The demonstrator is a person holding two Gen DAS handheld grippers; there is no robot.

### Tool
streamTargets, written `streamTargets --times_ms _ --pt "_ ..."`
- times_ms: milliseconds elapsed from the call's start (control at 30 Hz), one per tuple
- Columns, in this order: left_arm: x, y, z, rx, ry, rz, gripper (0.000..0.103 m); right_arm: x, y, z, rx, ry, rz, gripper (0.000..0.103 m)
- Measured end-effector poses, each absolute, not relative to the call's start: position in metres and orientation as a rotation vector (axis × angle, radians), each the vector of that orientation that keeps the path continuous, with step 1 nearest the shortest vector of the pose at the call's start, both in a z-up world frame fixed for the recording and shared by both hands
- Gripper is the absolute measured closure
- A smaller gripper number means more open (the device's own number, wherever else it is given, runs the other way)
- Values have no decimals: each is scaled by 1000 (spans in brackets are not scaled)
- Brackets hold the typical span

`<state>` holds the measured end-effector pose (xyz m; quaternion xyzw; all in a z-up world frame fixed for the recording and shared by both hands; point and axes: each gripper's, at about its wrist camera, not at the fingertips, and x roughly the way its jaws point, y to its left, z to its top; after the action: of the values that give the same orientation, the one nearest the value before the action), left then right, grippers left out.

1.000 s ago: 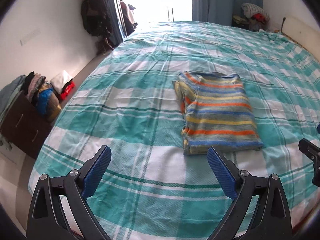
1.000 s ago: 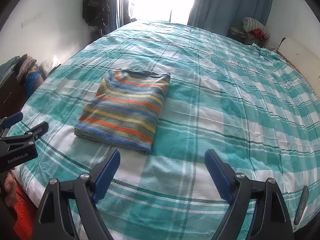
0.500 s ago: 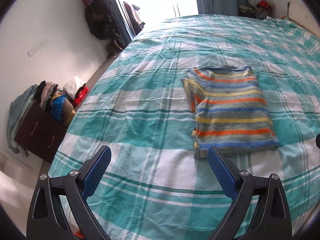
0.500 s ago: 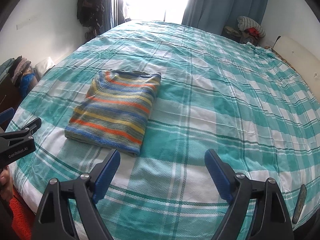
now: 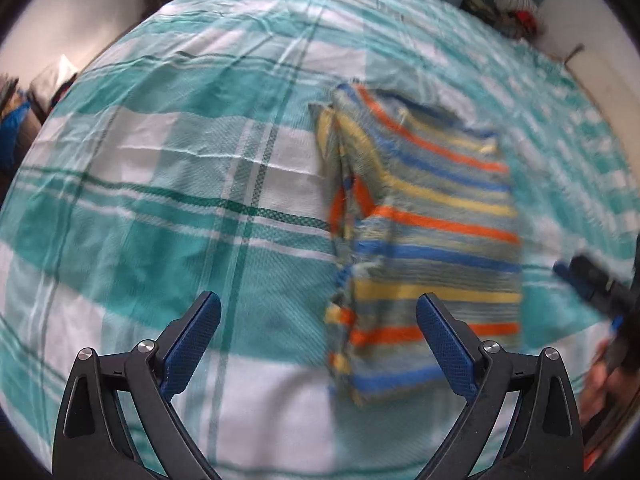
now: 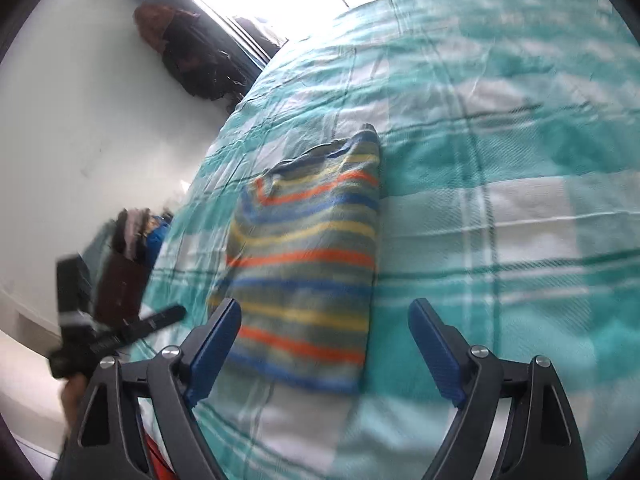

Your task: Fold small clothes

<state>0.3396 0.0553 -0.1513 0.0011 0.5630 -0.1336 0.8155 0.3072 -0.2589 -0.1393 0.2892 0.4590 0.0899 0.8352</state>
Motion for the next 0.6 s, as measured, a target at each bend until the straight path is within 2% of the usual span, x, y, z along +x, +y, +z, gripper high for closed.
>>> streamTargets --times_ms 33,100,200,333,400,433,467,500,533,567,600 --pt "341 51 -159 23 1209 -291 5 320 -261 -149 631 980 208 25" --pt "340 43 -174 37 1233 -345 5 347 -270 -169 697 996 245 25" --pt "328 38 -179 47 1176 -417 4 383 -280 -197 778 988 273 25" --pt "336 43 -188 -59 1189 -447 4 427 -269 -220 850 984 430 25" --pt "340 43 -189 -91 1192 -440 8 443 -260 -223 846 977 458 28" --pt "340 40 -188 -82 1184 -436 14 450 -257 -223 843 980 460 40" --pt "340 37 -187 -68 1180 -445 33 455 -254 -223 821 998 445 50" --pt "342 33 -184 -61 1183 -469 56 460 -251 -220 776 1016 415 76" --pt "340 27 -180 -57 1185 -488 65 461 -248 -215 735 1017 404 80" --pt "338 23 -175 -38 1177 -485 82 459 -244 -204 687 996 410 80" --pt "337 20 -170 -25 1169 -491 86 456 -241 -194 658 975 420 80"
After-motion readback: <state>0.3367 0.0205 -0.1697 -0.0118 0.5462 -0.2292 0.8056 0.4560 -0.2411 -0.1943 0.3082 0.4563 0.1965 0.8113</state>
